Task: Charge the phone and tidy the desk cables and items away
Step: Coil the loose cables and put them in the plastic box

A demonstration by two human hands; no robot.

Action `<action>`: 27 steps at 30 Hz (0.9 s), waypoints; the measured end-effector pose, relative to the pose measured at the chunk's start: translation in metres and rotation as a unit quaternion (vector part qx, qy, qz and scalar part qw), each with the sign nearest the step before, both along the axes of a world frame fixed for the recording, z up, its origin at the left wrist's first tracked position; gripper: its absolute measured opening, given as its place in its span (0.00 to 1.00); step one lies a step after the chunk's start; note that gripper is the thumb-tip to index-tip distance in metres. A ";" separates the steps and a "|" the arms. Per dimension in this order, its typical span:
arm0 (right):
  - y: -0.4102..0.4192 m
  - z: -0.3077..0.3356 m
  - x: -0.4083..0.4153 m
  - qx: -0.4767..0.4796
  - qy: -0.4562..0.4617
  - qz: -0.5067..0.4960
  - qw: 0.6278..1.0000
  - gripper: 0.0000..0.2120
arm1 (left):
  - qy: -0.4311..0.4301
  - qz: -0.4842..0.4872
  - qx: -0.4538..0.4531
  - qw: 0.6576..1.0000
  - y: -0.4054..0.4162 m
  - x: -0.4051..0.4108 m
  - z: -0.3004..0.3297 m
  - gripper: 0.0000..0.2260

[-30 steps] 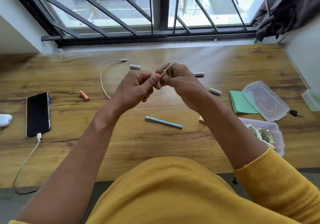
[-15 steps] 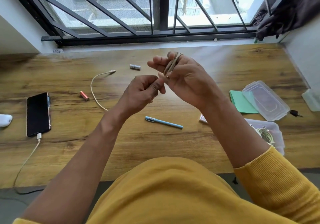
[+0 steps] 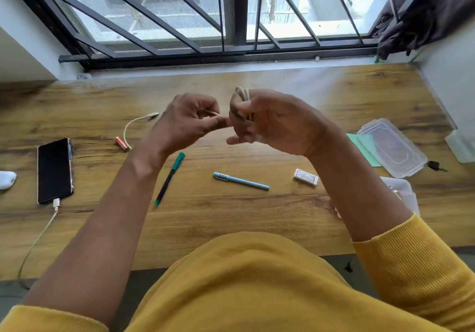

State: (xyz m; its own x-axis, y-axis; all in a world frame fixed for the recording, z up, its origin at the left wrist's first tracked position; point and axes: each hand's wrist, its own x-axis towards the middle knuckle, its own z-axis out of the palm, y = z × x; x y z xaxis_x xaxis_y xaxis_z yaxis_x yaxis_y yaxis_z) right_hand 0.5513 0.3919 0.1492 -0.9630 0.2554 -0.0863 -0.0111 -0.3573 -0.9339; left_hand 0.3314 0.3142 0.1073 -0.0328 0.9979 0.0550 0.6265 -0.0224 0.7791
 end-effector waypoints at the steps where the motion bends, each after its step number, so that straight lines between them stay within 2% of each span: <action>1: -0.001 0.001 -0.002 0.017 -0.014 0.005 1.000 0.08 | 0.014 -0.009 0.001 1.000 0.002 -0.003 0.005 0.26; 6: -0.004 0.008 -0.005 0.042 -0.032 -0.014 0.999 0.10 | 0.012 -0.047 0.014 0.999 0.004 -0.003 0.018 0.27; 10: -0.004 0.006 -0.003 0.147 -0.064 0.014 0.987 0.11 | 0.022 -0.025 0.028 0.999 0.003 -0.002 0.029 0.24; 13: -0.004 0.001 -0.006 0.251 -0.161 0.032 0.954 0.11 | 0.045 0.010 0.062 0.997 0.009 -0.001 0.036 0.21; 17: -0.008 -0.005 -0.013 0.361 -0.264 -0.054 0.893 0.09 | 0.052 0.025 0.074 0.996 0.010 -0.001 0.044 0.17; 21: -0.007 -0.010 -0.014 0.401 -0.293 -0.108 0.861 0.15 | 0.050 0.012 0.085 0.995 0.008 0.009 0.041 0.12; 27: -0.004 -0.014 -0.012 0.427 -0.299 -0.127 0.844 0.25 | 0.023 0.020 0.095 0.995 0.001 0.024 0.035 0.12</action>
